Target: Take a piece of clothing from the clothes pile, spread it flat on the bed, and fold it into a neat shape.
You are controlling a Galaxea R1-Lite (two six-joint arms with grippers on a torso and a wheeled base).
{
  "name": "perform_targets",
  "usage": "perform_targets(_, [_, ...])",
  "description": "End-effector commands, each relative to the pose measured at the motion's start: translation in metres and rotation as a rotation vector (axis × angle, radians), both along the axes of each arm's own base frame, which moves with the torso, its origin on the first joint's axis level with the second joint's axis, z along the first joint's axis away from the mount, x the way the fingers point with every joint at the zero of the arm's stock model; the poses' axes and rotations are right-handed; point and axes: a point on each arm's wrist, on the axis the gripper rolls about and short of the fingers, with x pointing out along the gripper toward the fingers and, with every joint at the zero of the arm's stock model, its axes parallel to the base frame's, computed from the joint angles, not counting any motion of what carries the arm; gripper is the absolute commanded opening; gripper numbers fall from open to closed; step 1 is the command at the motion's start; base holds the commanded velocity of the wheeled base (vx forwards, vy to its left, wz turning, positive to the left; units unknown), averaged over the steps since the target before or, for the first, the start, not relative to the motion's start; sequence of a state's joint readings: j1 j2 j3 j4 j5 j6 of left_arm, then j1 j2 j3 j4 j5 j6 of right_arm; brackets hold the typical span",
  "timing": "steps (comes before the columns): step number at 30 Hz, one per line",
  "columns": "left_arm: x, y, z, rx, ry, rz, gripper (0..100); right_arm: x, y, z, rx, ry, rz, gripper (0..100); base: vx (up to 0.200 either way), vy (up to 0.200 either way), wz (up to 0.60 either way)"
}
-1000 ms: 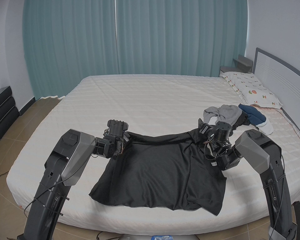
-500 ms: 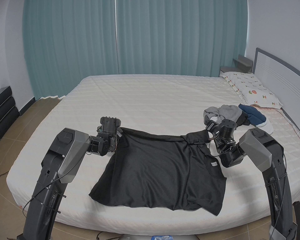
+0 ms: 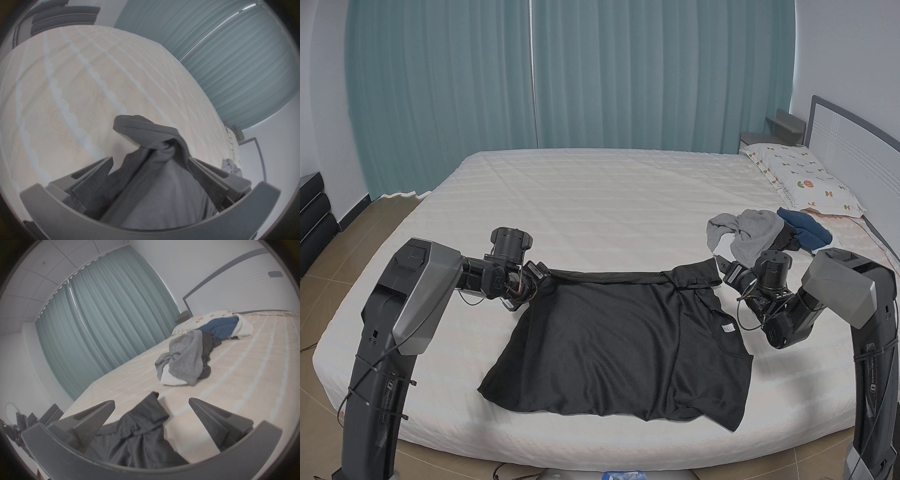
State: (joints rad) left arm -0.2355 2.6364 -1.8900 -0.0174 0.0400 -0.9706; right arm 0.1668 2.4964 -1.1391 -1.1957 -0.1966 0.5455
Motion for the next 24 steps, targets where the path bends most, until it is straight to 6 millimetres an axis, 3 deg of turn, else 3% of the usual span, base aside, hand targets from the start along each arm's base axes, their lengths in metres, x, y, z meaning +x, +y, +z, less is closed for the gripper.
perform_targets(1, [-0.014, 0.019, 0.055, -0.095, -0.034, -0.012, 100, -0.036, -0.005, 0.031, 0.063, 0.024, 0.073, 100, 0.000, 0.000, 0.00])
perform_targets(4, [-0.032, 0.027, 0.060, -0.133, 0.011, 0.015, 100, -0.061, -0.007, 0.039, 0.157, 0.064, 0.087, 100, 0.000, 0.000, 0.00])
perform_targets(7, [-0.037, 0.028, 0.060, -0.132, 0.023, 0.011, 100, -0.065, -0.007, 0.040, 0.166, 0.073, 0.092, 100, 0.000, 0.000, 0.00])
perform_targets(8, [-0.062, 0.033, 0.066, -0.134, 0.024, 0.018, 100, -0.089, -0.010, 0.039, 0.174, 0.132, 0.106, 100, 0.000, 0.000, 0.00])
perform_targets(9, [-0.065, 0.033, 0.067, -0.135, 0.023, 0.018, 100, -0.091, -0.010, 0.040, 0.174, 0.135, 0.107, 100, 0.000, 0.000, 0.00])
perform_targets(13, [-0.113, 0.036, 0.074, -0.138, 0.012, 0.005, 100, -0.128, -0.013, 0.036, 0.180, 0.222, 0.118, 100, 0.000, 0.000, 0.00])
perform_targets(14, [-0.115, 0.036, 0.074, -0.137, 0.010, 0.003, 100, -0.130, -0.014, 0.035, 0.180, 0.228, 0.118, 100, 0.000, 0.000, 0.00])
perform_targets(20, [-0.166, 0.030, 0.059, -0.123, 0.036, -0.036, 100, -0.174, -0.010, 0.024, 0.201, 0.324, 0.160, 100, 0.000, 0.000, 0.00])
perform_targets(23, [-0.172, 0.031, 0.056, -0.122, 0.047, -0.037, 100, -0.180, -0.009, 0.022, 0.206, 0.332, 0.175, 100, 0.000, 0.000, 0.00])
perform_targets(24, [-0.185, 0.029, 0.047, -0.115, 0.071, -0.049, 100, -0.196, -0.008, 0.017, 0.226, 0.349, 0.212, 100, 0.000, 0.000, 0.00])
